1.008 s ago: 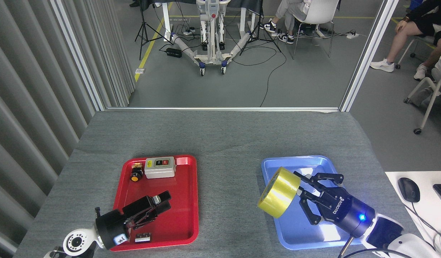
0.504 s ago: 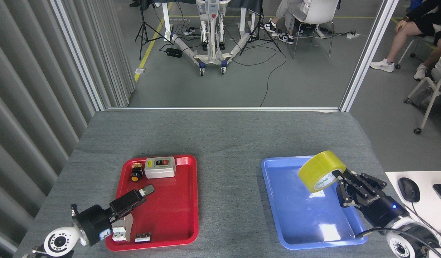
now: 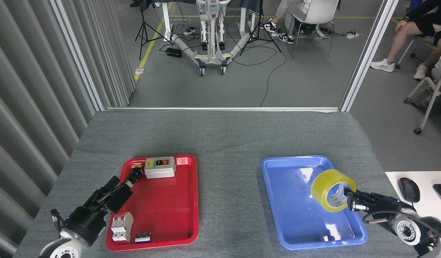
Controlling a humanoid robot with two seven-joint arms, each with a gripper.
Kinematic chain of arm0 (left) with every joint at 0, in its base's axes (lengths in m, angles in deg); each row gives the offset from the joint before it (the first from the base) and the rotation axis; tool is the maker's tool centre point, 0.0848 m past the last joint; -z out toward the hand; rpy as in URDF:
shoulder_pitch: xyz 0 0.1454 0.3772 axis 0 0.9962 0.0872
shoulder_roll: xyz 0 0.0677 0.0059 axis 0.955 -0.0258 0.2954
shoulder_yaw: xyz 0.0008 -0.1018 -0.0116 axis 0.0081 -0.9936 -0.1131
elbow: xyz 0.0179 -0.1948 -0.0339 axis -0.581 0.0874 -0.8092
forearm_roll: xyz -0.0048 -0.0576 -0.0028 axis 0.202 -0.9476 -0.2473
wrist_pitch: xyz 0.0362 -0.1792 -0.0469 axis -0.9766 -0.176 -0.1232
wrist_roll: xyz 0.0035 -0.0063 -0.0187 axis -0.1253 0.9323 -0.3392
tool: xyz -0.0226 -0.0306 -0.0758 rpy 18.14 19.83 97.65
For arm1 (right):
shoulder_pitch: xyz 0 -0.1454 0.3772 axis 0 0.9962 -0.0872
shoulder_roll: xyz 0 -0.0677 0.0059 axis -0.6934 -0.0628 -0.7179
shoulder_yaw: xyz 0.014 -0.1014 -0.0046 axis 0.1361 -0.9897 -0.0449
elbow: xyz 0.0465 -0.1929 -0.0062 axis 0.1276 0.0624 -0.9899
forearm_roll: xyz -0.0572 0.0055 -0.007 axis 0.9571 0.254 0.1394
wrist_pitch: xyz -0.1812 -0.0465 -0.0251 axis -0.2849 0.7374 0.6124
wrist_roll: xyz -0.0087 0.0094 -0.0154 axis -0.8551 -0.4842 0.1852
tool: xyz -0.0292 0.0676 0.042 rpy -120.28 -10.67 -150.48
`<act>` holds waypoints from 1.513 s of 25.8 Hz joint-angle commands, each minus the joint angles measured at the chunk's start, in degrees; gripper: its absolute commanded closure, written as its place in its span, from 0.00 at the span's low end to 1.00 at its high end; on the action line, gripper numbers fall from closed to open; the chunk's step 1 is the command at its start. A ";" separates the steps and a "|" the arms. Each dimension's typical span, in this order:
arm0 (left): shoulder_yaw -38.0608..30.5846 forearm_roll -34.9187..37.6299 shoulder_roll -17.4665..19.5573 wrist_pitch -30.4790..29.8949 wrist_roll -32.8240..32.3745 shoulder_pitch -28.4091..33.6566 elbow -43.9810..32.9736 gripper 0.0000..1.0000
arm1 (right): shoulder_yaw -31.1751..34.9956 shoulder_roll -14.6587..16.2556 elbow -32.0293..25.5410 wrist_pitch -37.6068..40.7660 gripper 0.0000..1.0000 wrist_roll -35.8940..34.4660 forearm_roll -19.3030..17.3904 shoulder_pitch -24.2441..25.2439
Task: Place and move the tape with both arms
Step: 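Lower the tape roll flat into the blue tray with the right gripper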
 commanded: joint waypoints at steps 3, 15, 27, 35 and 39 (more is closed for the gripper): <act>0.07 11.71 -0.53 -2.15 5.45 3.95 -1.86 0.01 | -7.53 1.85 5.04 -7.22 1.00 5.94 -4.20 -8.51; -0.02 45.46 -13.10 4.26 4.74 7.55 1.56 0.01 | -20.98 -6.68 26.84 -14.96 0.99 14.81 -4.29 -26.70; 1.57 55.39 -14.24 18.32 8.35 7.29 3.06 0.01 | -22.56 -10.19 35.19 -16.10 0.84 14.37 -3.85 -30.04; -3.18 52.58 -14.86 9.62 10.11 6.68 3.50 0.01 | -22.47 -11.42 35.28 -16.98 0.74 13.85 -3.23 -29.95; -3.97 52.40 -15.03 8.83 10.28 5.09 5.69 0.01 | -22.38 -11.42 35.28 -17.07 0.67 13.76 -3.15 -29.95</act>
